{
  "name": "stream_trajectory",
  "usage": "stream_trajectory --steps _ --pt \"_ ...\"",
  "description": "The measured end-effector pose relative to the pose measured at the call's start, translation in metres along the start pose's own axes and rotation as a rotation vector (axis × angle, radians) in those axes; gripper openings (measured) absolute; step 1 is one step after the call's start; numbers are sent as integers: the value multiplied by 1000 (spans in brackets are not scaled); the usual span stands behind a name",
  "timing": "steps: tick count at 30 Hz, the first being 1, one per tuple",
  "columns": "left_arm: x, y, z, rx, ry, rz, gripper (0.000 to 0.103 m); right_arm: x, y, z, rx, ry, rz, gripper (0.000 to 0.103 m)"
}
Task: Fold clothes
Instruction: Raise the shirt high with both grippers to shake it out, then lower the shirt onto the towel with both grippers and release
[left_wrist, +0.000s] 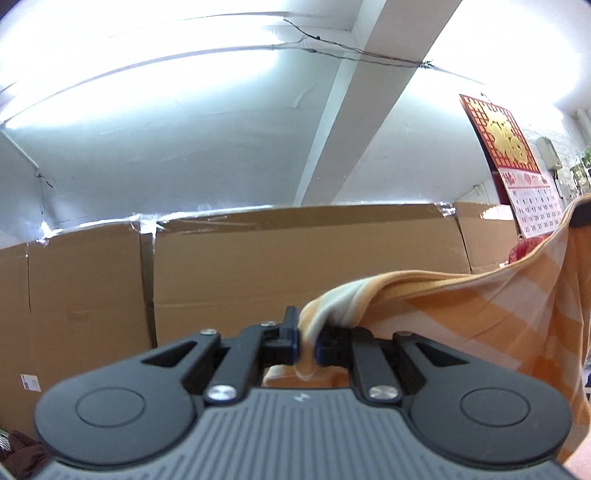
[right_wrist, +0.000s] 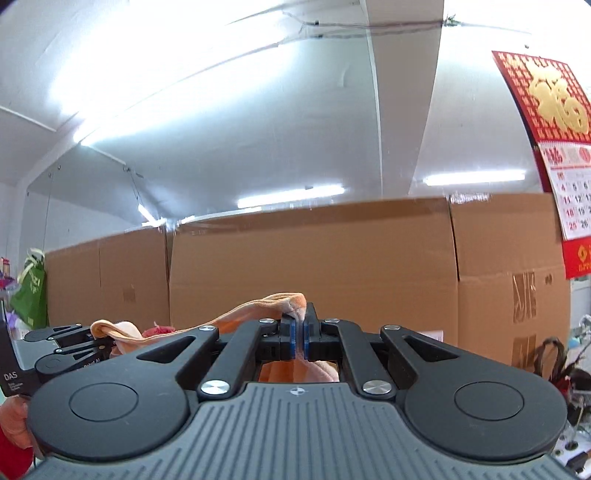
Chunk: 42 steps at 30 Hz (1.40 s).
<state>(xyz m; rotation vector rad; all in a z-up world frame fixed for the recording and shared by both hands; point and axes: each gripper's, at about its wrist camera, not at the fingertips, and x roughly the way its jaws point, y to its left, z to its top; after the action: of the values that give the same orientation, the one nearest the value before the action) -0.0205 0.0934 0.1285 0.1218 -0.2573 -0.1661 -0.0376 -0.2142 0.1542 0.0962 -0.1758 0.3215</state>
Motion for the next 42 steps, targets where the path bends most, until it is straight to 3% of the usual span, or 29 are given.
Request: stream_trajectory --steps 9,14,18,24,34,42 --pt "-11 16 71 -8 -134 139 13 15 15 47 26 -103 -18 4" --pt "-17 15 88 18 -175 218 13 24 28 60 45 -112 -29 4" --pt "-19 19 85 24 -149 261 13 18 41 54 15 -148 -24 4" --pt "10 32 40 -12 10 292 13 31 51 18 -33 -85 -34 4" --pt "107 22 -78 72 309 359 13 125 29 -66 -48 172 -149 4" --pt "192 16 -183 154 543 404 14 232 0 -161 -27 418 -257 4"
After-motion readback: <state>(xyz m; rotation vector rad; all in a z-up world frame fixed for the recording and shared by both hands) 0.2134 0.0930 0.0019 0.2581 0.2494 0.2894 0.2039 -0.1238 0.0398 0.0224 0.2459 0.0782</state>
